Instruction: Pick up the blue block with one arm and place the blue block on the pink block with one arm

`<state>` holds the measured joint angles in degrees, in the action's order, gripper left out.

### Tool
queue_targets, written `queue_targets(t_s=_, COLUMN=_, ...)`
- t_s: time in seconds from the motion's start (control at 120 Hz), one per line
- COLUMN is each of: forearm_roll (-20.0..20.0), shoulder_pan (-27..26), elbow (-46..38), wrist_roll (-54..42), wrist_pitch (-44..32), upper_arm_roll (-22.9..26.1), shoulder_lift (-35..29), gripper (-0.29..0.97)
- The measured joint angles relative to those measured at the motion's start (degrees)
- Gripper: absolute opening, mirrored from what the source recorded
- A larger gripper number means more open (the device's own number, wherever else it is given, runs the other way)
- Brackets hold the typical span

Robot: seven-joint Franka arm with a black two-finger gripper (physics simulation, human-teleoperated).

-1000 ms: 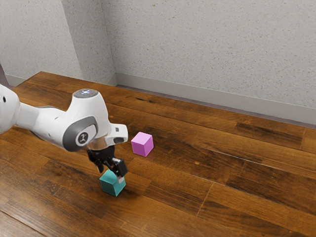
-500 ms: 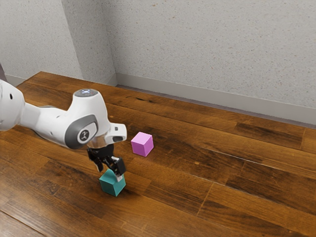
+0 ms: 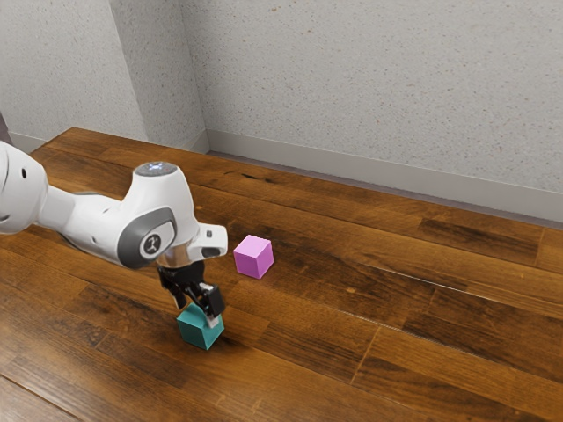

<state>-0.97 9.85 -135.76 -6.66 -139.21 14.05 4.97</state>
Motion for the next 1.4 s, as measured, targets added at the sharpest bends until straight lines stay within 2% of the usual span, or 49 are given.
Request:
queue_targets(t_s=1.075, forearm_roll=0.0, shoulder_pan=0.0, elbow=-0.02, wrist_roll=-3.22, wrist_pitch=-3.53, upper_arm_roll=0.52, shoulder_lift=4.68, gripper=0.68)
queue_targets(t_s=1.4, forearm_roll=0.0, shoulder_pan=0.01, elbow=0.04, wrist_roll=-3.54, wrist_pitch=-3.68, upper_arm_roll=0.54, shoulder_lift=3.78, gripper=0.68)
